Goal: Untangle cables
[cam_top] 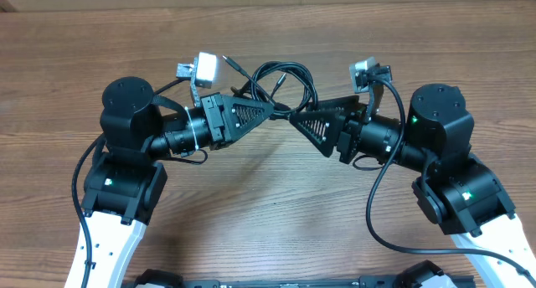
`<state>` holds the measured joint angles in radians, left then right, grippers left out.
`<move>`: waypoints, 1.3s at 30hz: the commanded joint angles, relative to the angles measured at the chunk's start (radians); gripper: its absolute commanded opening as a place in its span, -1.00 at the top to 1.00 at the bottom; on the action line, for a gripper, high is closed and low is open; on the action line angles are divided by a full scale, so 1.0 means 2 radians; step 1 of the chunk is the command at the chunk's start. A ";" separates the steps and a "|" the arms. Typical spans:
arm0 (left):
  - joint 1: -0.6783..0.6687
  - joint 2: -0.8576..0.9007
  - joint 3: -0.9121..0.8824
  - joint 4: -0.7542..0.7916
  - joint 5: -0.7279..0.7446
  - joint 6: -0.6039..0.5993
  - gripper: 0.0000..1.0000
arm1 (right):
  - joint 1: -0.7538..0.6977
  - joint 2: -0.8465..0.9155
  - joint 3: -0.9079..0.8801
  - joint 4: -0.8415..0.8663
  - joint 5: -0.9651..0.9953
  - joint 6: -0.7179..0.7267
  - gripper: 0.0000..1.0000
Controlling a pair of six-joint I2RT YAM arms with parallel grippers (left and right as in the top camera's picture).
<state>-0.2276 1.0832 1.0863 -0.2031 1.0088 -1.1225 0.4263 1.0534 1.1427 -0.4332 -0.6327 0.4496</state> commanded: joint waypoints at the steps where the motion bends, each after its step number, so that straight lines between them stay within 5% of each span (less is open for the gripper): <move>1: -0.001 -0.002 0.004 0.005 0.016 0.013 0.92 | -0.001 -0.006 0.010 0.001 -0.005 -0.007 0.23; 6: 0.000 -0.002 0.004 0.005 0.001 0.013 0.92 | -0.001 -0.006 0.010 -0.005 -0.012 -0.007 0.66; 16: 0.000 -0.002 0.004 0.004 -0.022 0.013 0.88 | -0.001 -0.006 0.010 -0.011 -0.012 -0.007 0.92; 17: 0.000 -0.002 0.004 0.003 -0.022 0.013 0.76 | -0.001 -0.006 0.010 -0.011 -0.012 -0.007 0.92; 22: 0.000 -0.002 0.004 0.003 -0.017 0.013 -0.48 | -0.001 -0.006 0.010 -0.024 0.008 -0.005 0.92; 26: 0.000 -0.002 0.004 0.002 -0.011 0.035 -0.85 | -0.001 -0.006 0.010 -0.034 0.028 -0.001 0.92; 28: -0.001 -0.002 0.004 0.002 -0.010 0.071 -0.96 | -0.001 -0.007 0.010 -0.031 0.028 -0.001 0.92; 32: -0.002 -0.002 0.004 -0.018 0.003 0.194 -0.80 | -0.001 -0.007 0.010 -0.048 0.045 -0.001 0.92; 39: -0.005 -0.002 0.004 -0.160 -0.062 0.458 -1.00 | -0.001 -0.007 0.010 -0.123 0.059 -0.001 0.92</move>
<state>-0.2295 1.0832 1.0870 -0.4305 0.9714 -0.5652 0.4259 1.0538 1.1427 -0.6537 -0.5388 0.4492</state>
